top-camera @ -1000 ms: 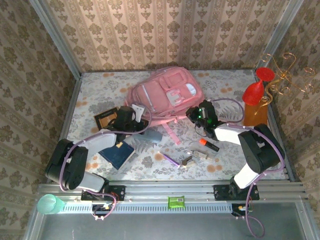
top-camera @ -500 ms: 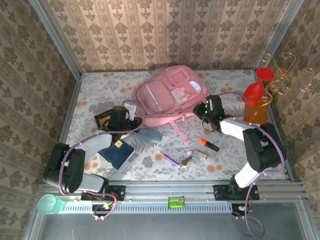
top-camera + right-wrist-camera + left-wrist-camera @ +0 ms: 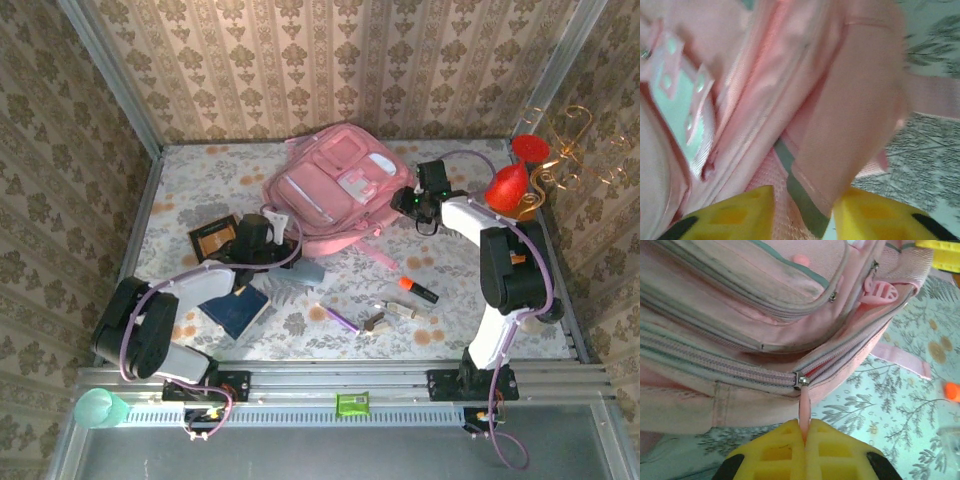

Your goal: Pack the student bag

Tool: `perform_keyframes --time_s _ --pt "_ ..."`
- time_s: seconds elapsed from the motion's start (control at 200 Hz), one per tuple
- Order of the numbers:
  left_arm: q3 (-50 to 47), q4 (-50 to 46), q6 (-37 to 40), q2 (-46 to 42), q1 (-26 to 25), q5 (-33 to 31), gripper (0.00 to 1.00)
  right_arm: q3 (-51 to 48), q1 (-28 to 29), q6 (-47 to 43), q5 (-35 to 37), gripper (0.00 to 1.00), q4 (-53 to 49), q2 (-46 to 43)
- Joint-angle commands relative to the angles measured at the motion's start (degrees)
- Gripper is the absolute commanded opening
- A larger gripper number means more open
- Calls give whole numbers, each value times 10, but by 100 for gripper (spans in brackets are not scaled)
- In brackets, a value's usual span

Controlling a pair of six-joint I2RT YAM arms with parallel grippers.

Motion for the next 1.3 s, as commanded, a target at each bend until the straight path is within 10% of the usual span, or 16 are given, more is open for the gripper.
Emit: perform_keyframes --time_s 0.0,0.19,0.485,0.635,0.92,1.295 --pt "35 4 -21 8 -6 3 0 -3 -1 -37 34 63 -68 -41" --pt "56 -4 -13 13 -16 0 0 -101 53 45 -41 87 7 -128" --pt "59 -8 -1 13 -29 -4 0 -156 177 254 -71 88 213 -64" --pt "53 -30 20 1 -29 -23 0 -152 193 290 -32 72 234 -30" --pt "39 -70 60 -16 -14 -87 0 -184 188 274 81 0 223 -62" --pt "23 -79 74 -35 82 -118 0 -234 178 157 143 0 203 -132"
